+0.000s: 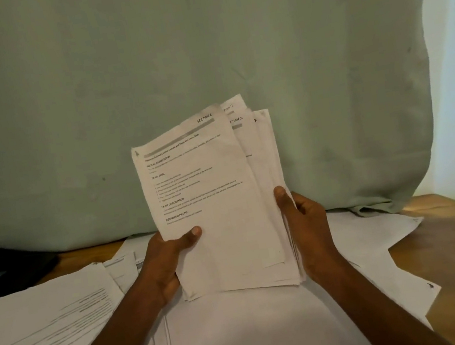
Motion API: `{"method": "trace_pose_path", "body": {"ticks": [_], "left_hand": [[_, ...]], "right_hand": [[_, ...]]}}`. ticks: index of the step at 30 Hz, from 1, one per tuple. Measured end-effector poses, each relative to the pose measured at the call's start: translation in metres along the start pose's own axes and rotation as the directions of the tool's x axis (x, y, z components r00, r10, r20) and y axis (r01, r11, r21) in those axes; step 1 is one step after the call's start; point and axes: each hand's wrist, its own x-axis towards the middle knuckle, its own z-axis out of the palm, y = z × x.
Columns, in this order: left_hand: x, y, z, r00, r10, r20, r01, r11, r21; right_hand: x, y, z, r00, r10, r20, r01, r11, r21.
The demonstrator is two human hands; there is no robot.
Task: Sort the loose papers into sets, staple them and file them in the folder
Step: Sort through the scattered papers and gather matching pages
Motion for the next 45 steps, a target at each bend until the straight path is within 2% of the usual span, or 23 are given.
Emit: {"method": "trace_pose_path", "body": {"ticks": [4,9,14,17,20,27,32,36,41,45], "left_hand": [[0.001,0.001,-0.005,0.998,-0.008,-0.059,0.006,1.0,-0.027],[-0.001,0.002,-0.006,0.999,-0.032,0.016,0.032,0.999,0.002],[0.001,0.0,-0.006,0.996,-0.031,-0.084,0.03,0.999,-0.02],[0.002,0.001,-0.006,0.992,-0.023,-0.126,0.02,1.0,-0.021],[0.0,0.003,-0.004,0.991,-0.025,-0.13,0.022,1.0,-0.021],[0.004,-0.001,-0.006,0.981,-0.001,-0.194,-0.008,0.999,-0.043],[0.005,-0.001,-0.007,0.972,0.002,-0.235,-0.013,0.999,-0.045],[0.008,-0.003,-0.008,0.968,0.001,-0.251,-0.015,0.999,-0.052],[0.009,-0.005,-0.011,0.963,0.012,-0.269,-0.026,0.998,-0.049],[0.01,-0.006,-0.011,0.964,0.008,-0.265,-0.023,0.998,-0.056]], "right_hand": [[0.003,0.002,-0.005,1.0,0.002,0.001,-0.002,0.998,-0.055],[0.004,-0.001,-0.007,0.996,0.074,-0.045,-0.069,0.993,0.094],[0.006,-0.002,-0.005,0.984,0.121,-0.129,-0.092,0.973,0.211],[0.01,0.002,-0.01,0.98,0.149,-0.132,-0.108,0.956,0.272],[0.012,0.005,-0.012,0.988,0.139,-0.068,-0.122,0.97,0.213],[0.014,0.007,-0.011,1.0,-0.018,0.006,0.017,0.993,0.117],[0.012,0.01,-0.009,1.0,-0.012,0.003,0.011,0.994,0.108],[0.01,0.01,-0.014,0.997,0.002,-0.081,0.002,0.999,0.054],[0.011,0.004,-0.009,0.991,0.108,-0.079,-0.092,0.979,0.184],[0.011,0.009,-0.006,0.997,0.055,-0.051,-0.054,0.998,0.021]]}}
